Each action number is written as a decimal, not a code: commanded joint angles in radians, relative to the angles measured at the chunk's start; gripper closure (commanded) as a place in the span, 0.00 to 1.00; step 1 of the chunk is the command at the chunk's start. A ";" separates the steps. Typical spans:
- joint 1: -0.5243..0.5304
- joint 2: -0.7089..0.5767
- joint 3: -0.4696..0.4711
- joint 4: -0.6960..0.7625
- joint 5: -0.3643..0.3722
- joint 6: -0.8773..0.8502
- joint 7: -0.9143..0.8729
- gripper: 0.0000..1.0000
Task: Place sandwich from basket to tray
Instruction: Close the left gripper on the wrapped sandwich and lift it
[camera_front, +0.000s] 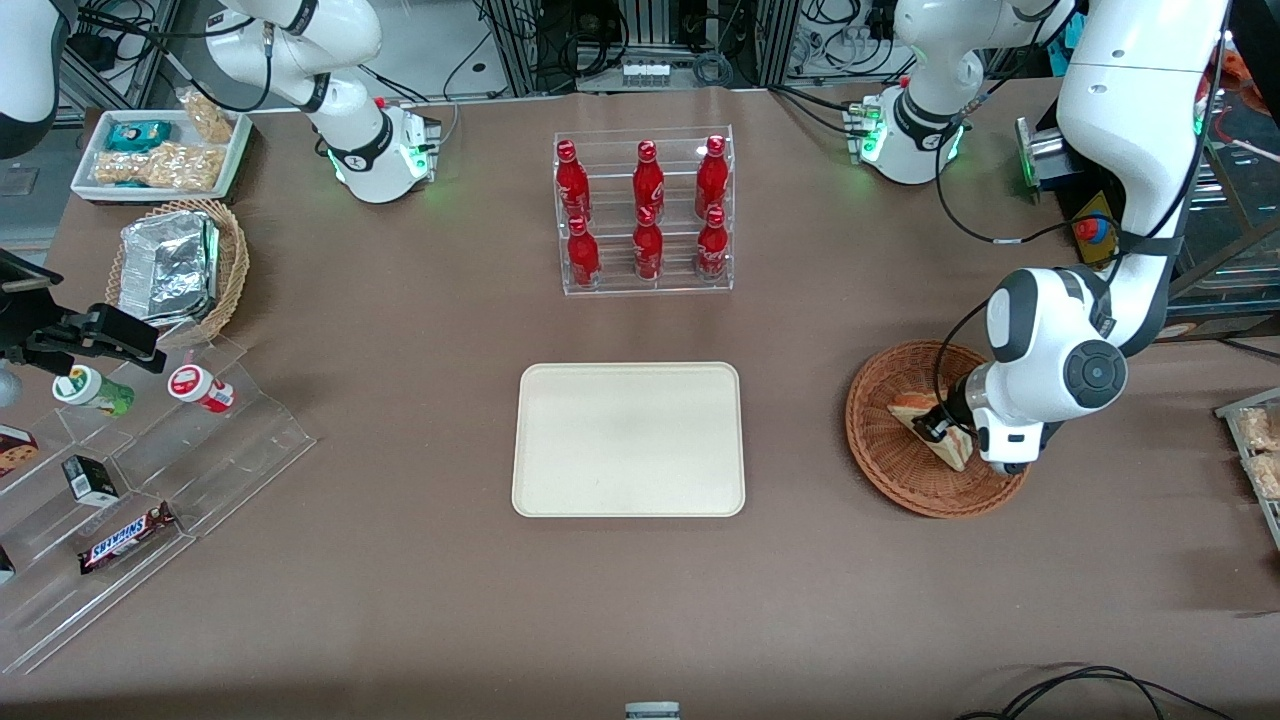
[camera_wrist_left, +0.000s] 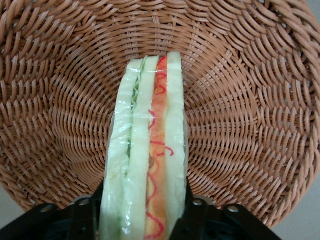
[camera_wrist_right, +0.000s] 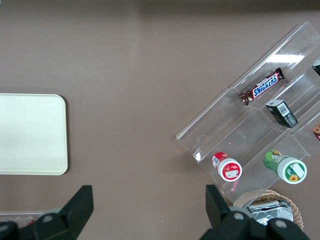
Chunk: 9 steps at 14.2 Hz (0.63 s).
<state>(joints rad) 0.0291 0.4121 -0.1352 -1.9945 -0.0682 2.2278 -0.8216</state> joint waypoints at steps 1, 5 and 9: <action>-0.006 -0.029 0.002 0.014 -0.010 -0.005 -0.002 0.98; -0.017 -0.091 -0.044 0.069 -0.005 -0.065 0.025 0.97; -0.018 -0.069 -0.214 0.236 0.048 -0.238 0.054 0.97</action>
<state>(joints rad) 0.0148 0.3274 -0.2817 -1.8297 -0.0601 2.0602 -0.7926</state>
